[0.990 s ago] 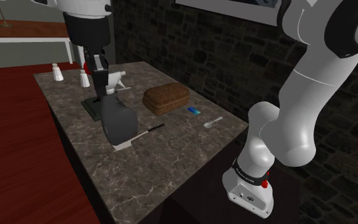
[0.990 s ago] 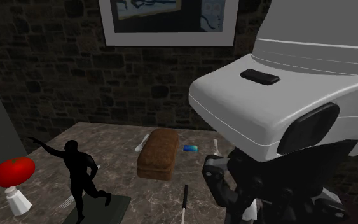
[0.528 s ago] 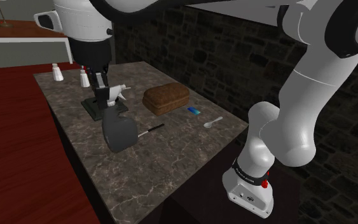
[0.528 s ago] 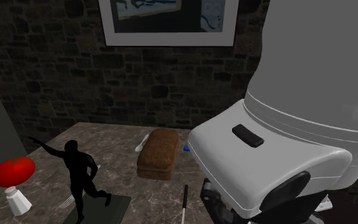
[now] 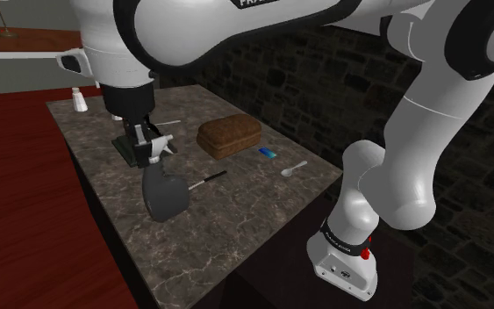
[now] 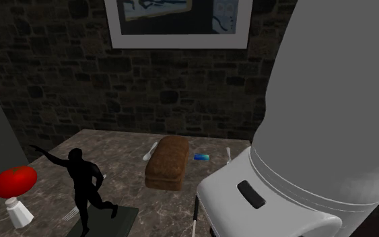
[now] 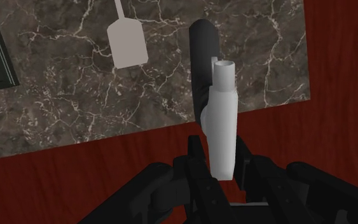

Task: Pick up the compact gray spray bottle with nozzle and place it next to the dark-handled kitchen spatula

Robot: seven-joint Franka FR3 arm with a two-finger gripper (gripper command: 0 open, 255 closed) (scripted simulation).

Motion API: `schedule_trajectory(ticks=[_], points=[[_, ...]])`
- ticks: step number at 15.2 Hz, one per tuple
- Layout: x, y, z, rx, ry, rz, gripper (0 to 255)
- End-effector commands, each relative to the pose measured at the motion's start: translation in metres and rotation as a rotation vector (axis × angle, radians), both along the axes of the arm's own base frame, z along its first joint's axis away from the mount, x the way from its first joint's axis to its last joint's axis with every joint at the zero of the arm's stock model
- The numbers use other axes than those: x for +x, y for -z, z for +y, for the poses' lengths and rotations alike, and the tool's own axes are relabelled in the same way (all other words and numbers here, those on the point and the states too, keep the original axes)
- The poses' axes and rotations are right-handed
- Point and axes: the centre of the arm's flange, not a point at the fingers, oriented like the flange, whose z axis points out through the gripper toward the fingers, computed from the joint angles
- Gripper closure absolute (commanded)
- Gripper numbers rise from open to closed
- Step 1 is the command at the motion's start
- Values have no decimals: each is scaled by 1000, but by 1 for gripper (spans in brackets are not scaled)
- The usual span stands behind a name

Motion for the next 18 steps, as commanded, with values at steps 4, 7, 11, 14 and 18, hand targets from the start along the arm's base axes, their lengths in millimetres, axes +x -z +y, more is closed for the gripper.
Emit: schedule_trajectory(ticks=[4, 7, 11, 14, 18], points=[[0, 26, -1, 0, 0, 0, 255], [0, 41, -1, 0, 0, 0, 255], [0, 61, -1, 0, 0, 0, 255], [0, 61, -1, 0, 0, 0, 255], [0, 61, -1, 0, 0, 0, 255]])
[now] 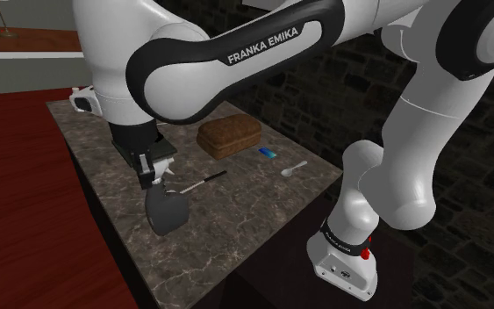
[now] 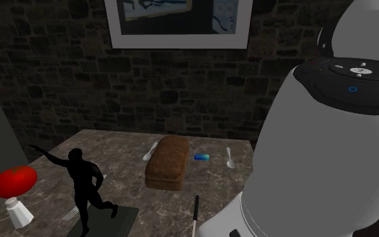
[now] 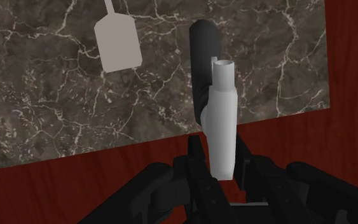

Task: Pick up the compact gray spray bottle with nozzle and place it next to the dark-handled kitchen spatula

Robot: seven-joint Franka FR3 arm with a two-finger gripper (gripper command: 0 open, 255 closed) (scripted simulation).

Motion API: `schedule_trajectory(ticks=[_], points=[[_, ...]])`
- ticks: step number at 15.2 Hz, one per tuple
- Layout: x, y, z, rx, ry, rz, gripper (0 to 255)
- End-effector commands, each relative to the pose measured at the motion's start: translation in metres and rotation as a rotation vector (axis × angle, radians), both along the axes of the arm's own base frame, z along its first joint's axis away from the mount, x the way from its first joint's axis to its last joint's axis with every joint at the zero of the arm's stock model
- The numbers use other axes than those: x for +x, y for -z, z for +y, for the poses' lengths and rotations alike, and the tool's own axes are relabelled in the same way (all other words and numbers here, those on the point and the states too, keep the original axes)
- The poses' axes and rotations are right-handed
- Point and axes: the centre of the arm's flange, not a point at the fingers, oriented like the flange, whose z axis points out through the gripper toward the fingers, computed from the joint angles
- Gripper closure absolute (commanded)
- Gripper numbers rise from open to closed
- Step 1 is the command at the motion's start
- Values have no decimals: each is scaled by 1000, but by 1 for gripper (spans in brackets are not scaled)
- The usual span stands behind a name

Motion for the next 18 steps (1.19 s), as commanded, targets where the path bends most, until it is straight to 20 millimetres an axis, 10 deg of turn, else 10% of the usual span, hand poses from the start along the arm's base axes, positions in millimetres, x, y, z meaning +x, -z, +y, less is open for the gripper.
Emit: schedule_trajectory(ticks=[1, 6, 10, 18], points=[[0, 0, 0, 0, 0, 0, 0], [0, 0, 0, 0, 0, 0, 0], [-2, -50, 3, 0, 0, 0, 0], [-2, -50, 3, 0, 0, 0, 0]])
